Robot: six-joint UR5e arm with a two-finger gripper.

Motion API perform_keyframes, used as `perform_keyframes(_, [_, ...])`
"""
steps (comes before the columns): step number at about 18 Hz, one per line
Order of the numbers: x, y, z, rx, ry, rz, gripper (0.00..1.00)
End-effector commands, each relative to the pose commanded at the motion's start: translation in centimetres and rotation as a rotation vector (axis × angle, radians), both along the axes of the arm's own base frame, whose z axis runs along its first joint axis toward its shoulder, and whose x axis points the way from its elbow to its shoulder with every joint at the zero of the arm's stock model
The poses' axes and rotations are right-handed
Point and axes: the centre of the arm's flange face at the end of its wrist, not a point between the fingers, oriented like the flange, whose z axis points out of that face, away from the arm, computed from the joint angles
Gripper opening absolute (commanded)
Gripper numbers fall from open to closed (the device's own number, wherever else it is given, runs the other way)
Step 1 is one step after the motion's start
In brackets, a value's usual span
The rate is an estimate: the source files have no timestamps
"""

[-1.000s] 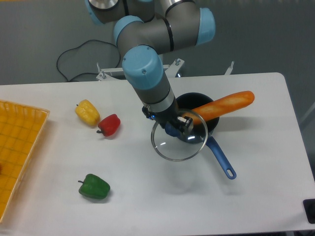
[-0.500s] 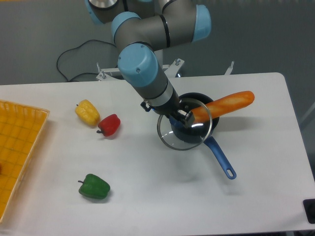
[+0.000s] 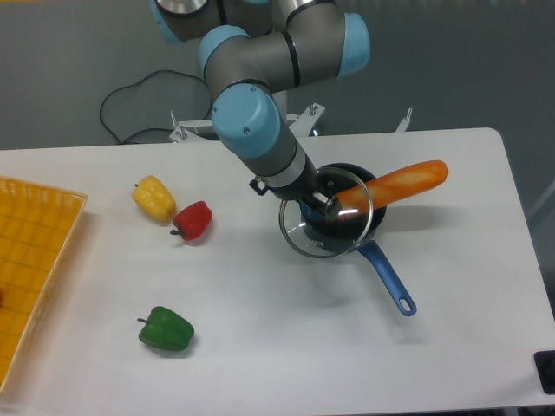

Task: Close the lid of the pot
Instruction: 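Carry the held glass lid over the blue saucepan, then lower the glass lid onto the saucepan rim beside the bread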

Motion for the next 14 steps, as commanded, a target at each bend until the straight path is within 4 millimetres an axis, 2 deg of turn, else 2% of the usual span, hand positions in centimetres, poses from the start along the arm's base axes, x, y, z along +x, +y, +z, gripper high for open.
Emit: perform_keyframes(14, [-0.2, -0.9, -1.3, -0.015, -0.032, -0.028, 0.55])
